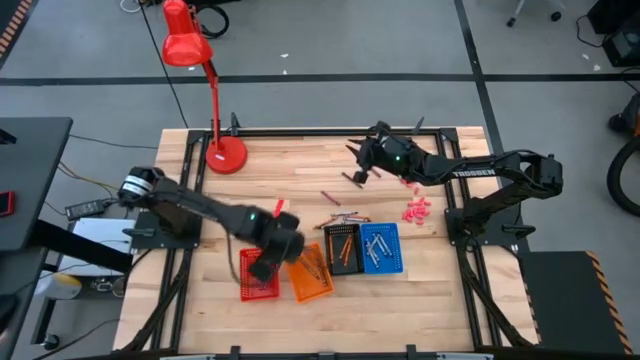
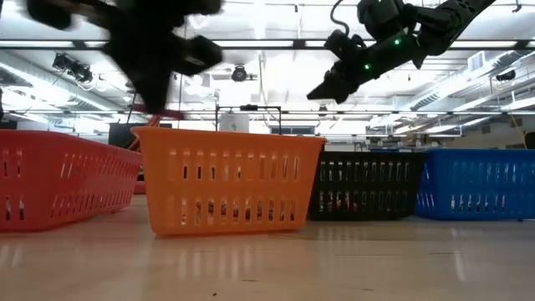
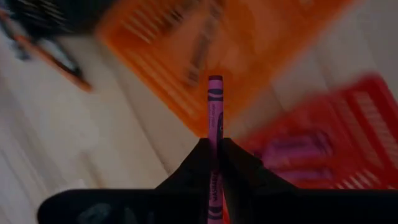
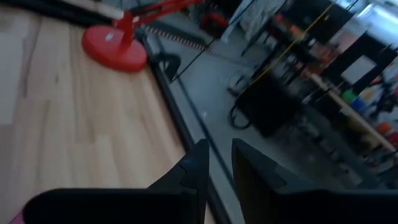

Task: Sort crayons
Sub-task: Put the pink crayon into the pink bin, then put the pink crayon into the red bin

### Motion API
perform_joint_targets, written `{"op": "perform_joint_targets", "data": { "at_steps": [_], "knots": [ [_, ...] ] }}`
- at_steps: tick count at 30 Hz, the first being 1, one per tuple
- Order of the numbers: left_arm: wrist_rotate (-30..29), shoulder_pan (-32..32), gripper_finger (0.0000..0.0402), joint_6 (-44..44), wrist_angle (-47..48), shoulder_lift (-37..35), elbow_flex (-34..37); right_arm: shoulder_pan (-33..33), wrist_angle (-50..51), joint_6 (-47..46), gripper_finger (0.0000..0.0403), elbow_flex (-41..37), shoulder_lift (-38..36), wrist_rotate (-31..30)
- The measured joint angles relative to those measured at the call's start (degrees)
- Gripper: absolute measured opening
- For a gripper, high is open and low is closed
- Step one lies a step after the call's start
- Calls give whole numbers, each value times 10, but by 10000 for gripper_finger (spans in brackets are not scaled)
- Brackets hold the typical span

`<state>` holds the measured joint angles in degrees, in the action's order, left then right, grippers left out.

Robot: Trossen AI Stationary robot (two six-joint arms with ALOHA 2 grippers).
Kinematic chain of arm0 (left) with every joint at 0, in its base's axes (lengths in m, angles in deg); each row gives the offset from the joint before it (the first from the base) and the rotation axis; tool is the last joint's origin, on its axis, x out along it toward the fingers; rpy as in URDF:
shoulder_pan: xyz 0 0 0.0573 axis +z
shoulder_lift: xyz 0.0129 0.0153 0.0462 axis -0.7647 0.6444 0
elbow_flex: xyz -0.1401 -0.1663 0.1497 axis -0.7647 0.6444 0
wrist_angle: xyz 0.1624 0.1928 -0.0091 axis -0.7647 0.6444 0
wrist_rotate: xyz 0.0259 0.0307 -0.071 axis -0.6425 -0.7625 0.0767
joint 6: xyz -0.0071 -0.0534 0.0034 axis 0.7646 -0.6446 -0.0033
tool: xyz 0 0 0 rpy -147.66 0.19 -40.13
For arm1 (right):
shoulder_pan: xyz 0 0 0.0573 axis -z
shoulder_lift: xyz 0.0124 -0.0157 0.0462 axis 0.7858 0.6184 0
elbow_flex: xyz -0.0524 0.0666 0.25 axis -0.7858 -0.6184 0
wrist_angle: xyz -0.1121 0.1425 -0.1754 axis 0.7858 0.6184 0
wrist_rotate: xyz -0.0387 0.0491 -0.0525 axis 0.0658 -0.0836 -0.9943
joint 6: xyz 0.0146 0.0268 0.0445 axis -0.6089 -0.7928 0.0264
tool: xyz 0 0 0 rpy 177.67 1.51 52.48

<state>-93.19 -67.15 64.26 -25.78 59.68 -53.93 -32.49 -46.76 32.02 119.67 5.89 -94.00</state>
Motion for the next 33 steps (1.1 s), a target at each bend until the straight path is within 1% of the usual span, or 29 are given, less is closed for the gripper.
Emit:
{"op": "perform_joint_targets", "data": {
  "at_steps": [4, 7, 12, 16, 19, 23, 25, 27, 29, 33],
  "knots": [
    [-32, -54, 29, -37, 62, 3, 0, 0, -43, 18, 75, 0, 0, 2],
    [-54, -88, 30, -46, 84, 3, 0, 0, -70, 26, 75, 0, 0, 4],
    [-69, -122, 30, -8, 93, 4, 0, 0, -89, 27, 75, 0, 0, 8],
    [-70, -137, 32, 32, 93, 22, -1, 0, -86, 27, 75, 0, 0, 19],
    [-70, -146, 47, 76, 96, 41, -1, 0, -84, 27, 75, 0, 0, 19],
    [-70, -149, 88, 130, 107, 63, -1, 0, -78, 27, 75, 0, 0, 20],
    [-71, -149, 109, 142, 120, 69, -1, 0, -74, 27, 75, 0, 0, 20],
    [-91, -148, 125, 143, 129, 71, -1, 0, -73, 27, 75, 0, 0, 20],
    [-127, -148, 133, 143, 138, 70, -3, 0, -70, 26, 74, 0, 0, 20],
    [-189, -144, 134, 153, 141, 63, -20, 0, -50, 18, 75, 0, 0, 20]
  ]
}}
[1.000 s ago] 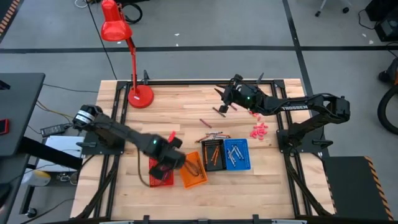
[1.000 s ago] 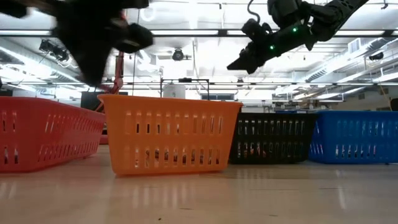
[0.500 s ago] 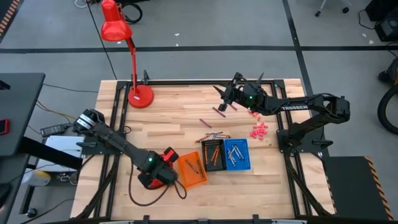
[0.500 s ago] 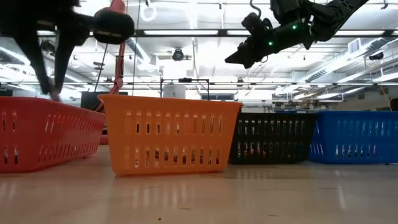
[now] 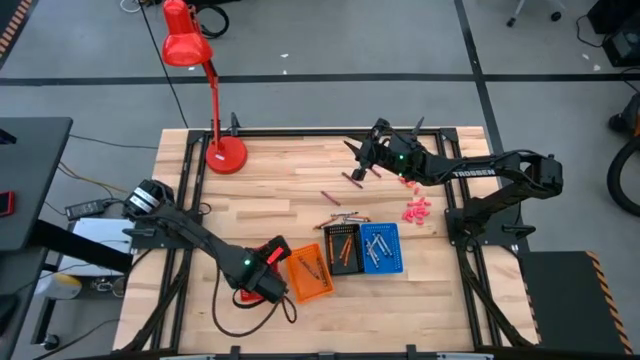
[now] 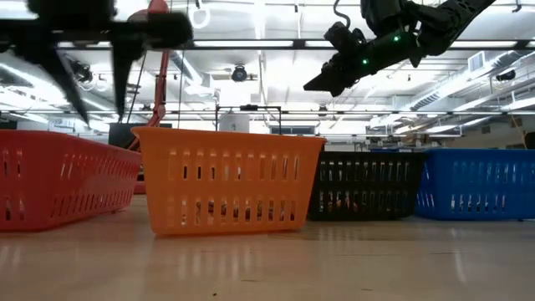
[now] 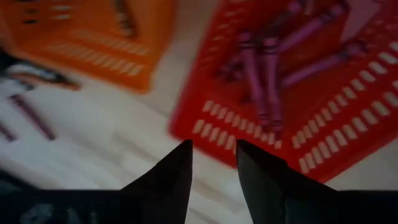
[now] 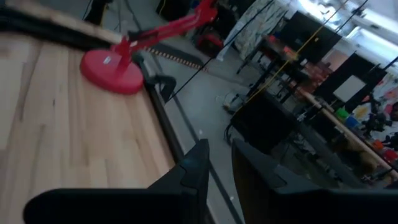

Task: Sort crayons
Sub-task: Put the pink crayon into the red bin

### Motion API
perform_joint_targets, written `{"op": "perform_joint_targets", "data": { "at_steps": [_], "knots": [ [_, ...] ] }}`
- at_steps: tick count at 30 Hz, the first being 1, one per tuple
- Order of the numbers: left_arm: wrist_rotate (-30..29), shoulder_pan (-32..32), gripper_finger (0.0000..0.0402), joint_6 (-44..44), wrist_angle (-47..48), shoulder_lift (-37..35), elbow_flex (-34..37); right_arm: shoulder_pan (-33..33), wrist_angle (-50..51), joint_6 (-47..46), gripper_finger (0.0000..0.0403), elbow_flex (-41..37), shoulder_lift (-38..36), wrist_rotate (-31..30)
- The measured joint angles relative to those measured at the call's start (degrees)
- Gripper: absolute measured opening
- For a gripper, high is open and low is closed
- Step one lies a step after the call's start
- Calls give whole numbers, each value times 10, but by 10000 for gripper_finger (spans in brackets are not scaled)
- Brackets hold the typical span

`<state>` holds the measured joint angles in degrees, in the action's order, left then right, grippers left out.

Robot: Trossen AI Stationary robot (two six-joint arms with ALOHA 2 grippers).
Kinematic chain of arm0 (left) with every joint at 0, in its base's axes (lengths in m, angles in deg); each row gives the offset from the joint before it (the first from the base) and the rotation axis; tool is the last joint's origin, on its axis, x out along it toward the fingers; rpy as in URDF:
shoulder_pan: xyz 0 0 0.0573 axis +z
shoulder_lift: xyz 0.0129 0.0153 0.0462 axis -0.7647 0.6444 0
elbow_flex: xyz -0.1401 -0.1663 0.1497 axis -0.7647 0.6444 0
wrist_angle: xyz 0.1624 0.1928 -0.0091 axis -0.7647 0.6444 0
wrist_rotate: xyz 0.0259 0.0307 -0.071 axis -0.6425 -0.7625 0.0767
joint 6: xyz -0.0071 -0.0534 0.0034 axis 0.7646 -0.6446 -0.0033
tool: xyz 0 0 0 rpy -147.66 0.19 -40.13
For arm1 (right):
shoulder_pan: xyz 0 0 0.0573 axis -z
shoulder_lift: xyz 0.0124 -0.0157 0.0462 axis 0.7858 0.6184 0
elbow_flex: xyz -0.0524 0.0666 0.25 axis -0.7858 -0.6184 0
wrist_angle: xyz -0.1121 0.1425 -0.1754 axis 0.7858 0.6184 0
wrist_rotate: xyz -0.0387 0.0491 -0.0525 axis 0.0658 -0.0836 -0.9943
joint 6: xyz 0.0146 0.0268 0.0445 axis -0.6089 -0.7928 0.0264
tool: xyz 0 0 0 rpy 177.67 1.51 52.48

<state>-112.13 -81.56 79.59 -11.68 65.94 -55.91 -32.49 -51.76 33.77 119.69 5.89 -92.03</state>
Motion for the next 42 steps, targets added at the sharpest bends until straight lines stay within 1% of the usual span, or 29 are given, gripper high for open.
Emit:
{"op": "perform_joint_targets", "data": {
  "at_steps": [3, 6, 11, 14, 17, 19, 21, 23, 28, 31, 34, 35, 37, 39, 42],
  "knots": [
    [-8, 23, 127, -8, -25, -11, -1, -1, 33, -4, 75, 0, 0, 0],
    [-10, 60, 119, -17, -47, -20, -1, -1, 62, -28, 75, 0, 0, 0],
    [-4, 137, 117, -4, -80, -20, 0, -10, 102, -49, 75, 0, 0, 5],
    [-3, 185, 117, 30, -115, -20, 0, -24, 119, -51, 75, 0, 0, 6],
    [-2, 220, 116, 95, -157, -20, 0, -39, 130, -51, 75, 0, 0, 6],
    [13, 242, 116, 138, -190, -20, 0, -49, 139, -50, 75, 0, 0, 6],
    [46, 267, 116, 163, -223, -20, 0, -57, 152, -50, 75, 0, 0, 2],
    [70, 291, 116, 181, -251, -20, 0, -66, 168, -50, 75, 0, 0, -18],
    [106, 336, 116, 238, -303, -20, 0, -87, 218, -51, 75, 0, 0, -87],
    [136, 358, 116, 265, -337, -14, 0, -98, 243, -64, 75, 0, 0, -112],
    [157, 378, 116, 281, -366, 1, 1, -108, 263, -77, 75, 0, 0, -128],
    [161, 383, 116, 286, -388, 8, 0, -110, 270, -85, 75, 0, 0, -130],
    [167, 395, 116, 292, -396, 22, 1, -115, 286, -98, 75, 0, -3, -132],
    [176, 405, 116, 300, -424, 36, 1, -119, 302, -110, 75, 1, -7, -136],
    [206, 422, 116, 310, -439, 56, 1, -125, 323, -130, 75, 1, -16, -140]
  ]
}}
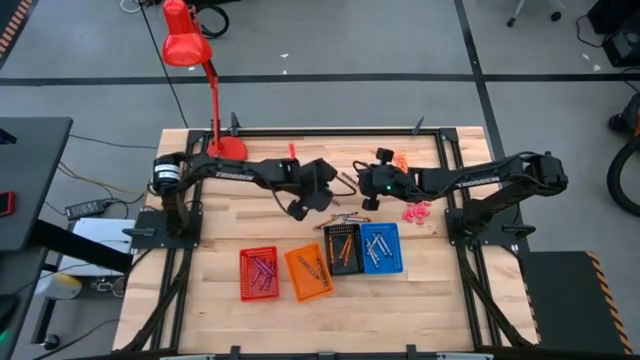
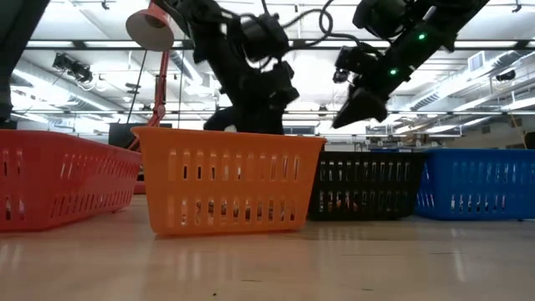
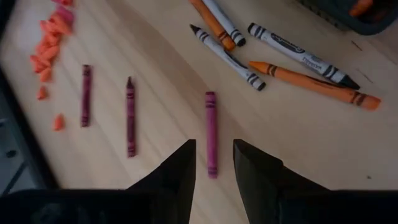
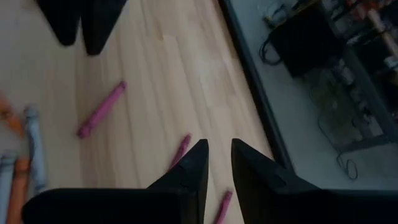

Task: Sort crayons
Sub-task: Put the pink crayon into the red bin

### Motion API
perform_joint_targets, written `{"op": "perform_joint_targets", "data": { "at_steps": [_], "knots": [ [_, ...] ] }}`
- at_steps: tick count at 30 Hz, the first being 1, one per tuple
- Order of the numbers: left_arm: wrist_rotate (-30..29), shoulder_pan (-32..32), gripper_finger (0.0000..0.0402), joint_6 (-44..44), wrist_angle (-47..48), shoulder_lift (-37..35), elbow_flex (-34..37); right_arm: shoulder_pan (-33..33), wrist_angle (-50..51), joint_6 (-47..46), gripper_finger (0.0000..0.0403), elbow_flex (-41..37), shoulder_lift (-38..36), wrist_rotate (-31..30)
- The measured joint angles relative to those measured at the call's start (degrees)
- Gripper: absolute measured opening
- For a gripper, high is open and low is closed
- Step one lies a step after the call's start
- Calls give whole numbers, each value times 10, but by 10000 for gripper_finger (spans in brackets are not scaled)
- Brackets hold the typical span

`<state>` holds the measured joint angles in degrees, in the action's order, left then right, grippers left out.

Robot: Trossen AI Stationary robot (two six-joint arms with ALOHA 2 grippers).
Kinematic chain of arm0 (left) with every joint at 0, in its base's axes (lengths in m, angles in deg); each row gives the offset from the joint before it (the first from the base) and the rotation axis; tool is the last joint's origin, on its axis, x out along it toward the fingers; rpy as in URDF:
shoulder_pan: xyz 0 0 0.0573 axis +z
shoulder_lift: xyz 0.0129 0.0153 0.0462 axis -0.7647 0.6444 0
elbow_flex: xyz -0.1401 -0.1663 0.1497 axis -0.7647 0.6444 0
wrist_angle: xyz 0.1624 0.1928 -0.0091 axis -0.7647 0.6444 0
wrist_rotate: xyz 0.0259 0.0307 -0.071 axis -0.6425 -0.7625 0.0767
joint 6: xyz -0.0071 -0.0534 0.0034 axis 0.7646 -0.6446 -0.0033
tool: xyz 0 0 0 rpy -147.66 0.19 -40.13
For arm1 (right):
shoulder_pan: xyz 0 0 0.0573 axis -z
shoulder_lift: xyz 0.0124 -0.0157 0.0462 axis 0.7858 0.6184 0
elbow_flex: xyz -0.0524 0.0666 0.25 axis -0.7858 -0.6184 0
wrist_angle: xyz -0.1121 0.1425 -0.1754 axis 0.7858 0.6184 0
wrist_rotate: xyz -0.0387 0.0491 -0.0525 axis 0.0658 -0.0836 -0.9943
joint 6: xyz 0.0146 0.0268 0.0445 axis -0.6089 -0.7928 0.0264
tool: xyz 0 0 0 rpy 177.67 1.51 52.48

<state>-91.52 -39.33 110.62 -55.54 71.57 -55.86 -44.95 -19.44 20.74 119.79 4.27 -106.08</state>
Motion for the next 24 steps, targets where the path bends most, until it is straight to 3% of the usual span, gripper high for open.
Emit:
{"op": "perform_joint_targets", "data": {
  "at_steps": [12, 24],
  "knots": [
    [149, 57, 116, -21, -72, 51, 0, -11, 50, -62, 75, 0, -24, 10],
    [101, 62, 116, -104, -119, 122, -1, -28, 55, -80, 75, -1, -30, 28]
  ]
}}
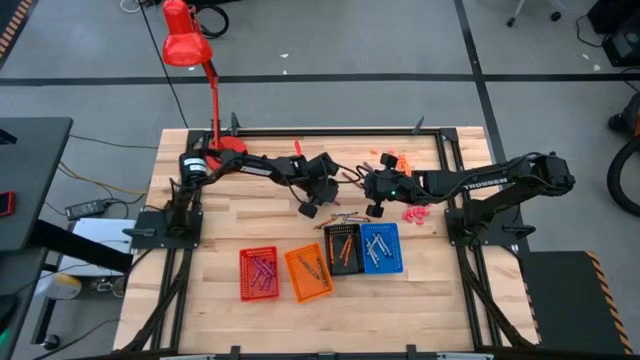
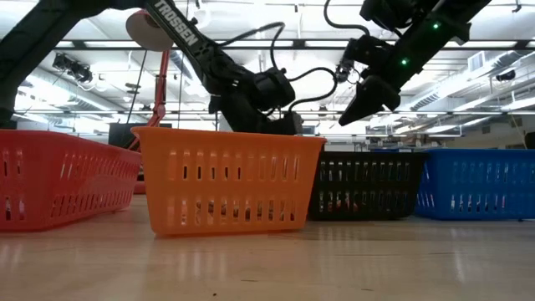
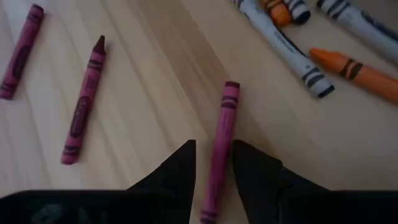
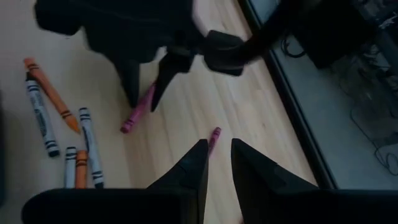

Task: Sort crayons
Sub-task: Put the pink crayon into the red bin

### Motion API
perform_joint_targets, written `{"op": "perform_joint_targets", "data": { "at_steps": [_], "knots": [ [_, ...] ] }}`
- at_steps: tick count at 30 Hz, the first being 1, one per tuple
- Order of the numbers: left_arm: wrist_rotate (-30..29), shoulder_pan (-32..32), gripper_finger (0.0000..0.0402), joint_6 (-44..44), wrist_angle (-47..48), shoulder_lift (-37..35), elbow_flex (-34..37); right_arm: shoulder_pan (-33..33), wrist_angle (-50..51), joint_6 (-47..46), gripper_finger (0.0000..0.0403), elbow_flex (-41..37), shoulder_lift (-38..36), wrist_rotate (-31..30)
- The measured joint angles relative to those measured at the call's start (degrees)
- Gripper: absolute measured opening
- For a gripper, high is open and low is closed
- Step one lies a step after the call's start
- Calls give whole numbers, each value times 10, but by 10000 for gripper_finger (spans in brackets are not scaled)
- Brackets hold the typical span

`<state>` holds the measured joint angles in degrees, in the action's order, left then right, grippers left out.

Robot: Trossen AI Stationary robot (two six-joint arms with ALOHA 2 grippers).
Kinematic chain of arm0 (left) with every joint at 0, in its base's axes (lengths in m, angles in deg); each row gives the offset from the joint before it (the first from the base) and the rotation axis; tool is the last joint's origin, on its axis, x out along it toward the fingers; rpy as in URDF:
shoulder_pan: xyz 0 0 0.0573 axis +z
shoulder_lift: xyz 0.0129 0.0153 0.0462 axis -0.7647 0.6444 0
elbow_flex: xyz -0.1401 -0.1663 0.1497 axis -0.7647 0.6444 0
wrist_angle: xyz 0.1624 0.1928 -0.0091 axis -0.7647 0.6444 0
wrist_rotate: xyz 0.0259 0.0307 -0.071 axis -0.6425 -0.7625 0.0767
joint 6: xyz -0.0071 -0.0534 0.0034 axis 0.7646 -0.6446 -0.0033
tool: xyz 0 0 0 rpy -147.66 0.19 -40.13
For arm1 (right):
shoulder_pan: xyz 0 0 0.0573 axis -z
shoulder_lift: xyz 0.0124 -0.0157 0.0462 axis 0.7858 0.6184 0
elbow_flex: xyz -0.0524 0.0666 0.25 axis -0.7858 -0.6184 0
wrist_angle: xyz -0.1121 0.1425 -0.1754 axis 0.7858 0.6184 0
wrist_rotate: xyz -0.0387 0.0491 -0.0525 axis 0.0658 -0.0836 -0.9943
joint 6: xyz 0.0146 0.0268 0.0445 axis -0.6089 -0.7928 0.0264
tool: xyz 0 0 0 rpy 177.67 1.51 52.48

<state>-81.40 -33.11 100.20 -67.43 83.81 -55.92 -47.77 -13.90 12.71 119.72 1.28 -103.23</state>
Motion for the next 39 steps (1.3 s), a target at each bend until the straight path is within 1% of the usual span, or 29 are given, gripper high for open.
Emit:
{"op": "perform_joint_targets", "data": {
  "at_steps": [8, 11, 15, 17, 22, 28, 31, 36, 39],
  "knots": [
    [-2, 0, 111, -48, 18, 7, -3, -3, -3, 3, 75, 0, 0, 2],
    [-2, 0, 84, -59, 29, 7, -3, -3, 3, 4, 74, 0, 0, 2],
    [-8, -7, 27, -60, 39, 4, -3, -3, 6, 8, 75, 0, 0, 2],
    [-15, -12, 14, -65, 45, -2, -1, -3, 8, 11, 75, 0, 0, 2],
    [-45, -27, 23, -78, 82, -34, 4, -2, 9, 14, 75, 0, 0, 1],
    [-54, -44, 23, -101, 131, -86, 2, 1, 8, 27, 75, 0, 0, -4],
    [-57, -59, 22, -135, 151, -113, 2, 6, -4, 43, 75, 0, 0, -5],
    [-57, -92, 21, -226, 194, -158, 1, 23, -52, 67, 75, 0, 0, -19],
    [-57, -114, 20, -325, 232, -187, 1, 35, -96, 87, 74, 0, 0, -18]
  ]
}}
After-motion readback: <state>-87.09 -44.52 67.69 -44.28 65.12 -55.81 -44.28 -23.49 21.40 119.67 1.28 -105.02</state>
